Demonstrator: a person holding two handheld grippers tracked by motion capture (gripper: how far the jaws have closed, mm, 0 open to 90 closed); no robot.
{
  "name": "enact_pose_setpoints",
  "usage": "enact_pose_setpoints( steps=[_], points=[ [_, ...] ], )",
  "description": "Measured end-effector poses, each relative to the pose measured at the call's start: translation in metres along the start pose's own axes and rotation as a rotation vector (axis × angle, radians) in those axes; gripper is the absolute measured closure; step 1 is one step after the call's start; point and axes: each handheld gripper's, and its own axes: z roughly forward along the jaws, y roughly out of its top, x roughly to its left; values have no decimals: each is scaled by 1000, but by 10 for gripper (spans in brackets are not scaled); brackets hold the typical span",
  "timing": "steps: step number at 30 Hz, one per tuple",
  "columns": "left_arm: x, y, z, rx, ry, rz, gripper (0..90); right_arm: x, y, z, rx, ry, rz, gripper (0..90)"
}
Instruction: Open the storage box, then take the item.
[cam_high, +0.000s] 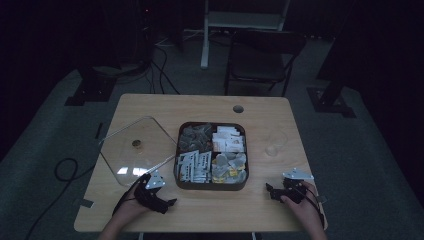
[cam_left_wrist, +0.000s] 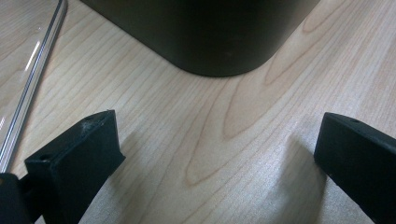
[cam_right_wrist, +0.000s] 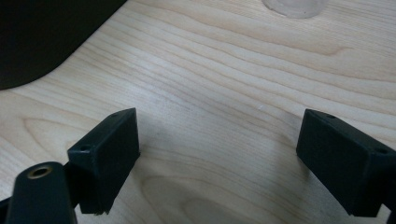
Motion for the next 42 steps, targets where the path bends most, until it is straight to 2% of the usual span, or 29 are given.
enact_pose_setpoints(
  steps=[3, 14, 19, 26, 27, 33, 34, 42],
  points=[
    [0, 0, 0, 0, 0, 0, 11, 0, 2, 3, -1, -15, 13, 126],
    [0, 0, 0, 1, 0, -1, 10, 2, 4, 4, -3, 1, -3, 131],
    [0, 0, 0, 0, 0, -3, 10, 8, 1, 1, -3, 16, -18, 135],
    [0, 0, 0, 0, 1, -3, 11, 16, 3, -6, -14, 66, -37, 156],
    [0, 0, 0, 0, 1, -3, 11, 20, 5, -10, -25, 88, -46, 171],
    [0, 0, 0, 0, 1, -3, 10, 33, 18, -20, -63, 146, -80, 178],
    [0, 0, 0, 0, 1, -4, 10, 35, 21, -21, -71, 154, -85, 208],
    [0, 0, 0, 0, 1, -4, 10, 51, 45, -31, -135, 217, -126, 278]
  ],
)
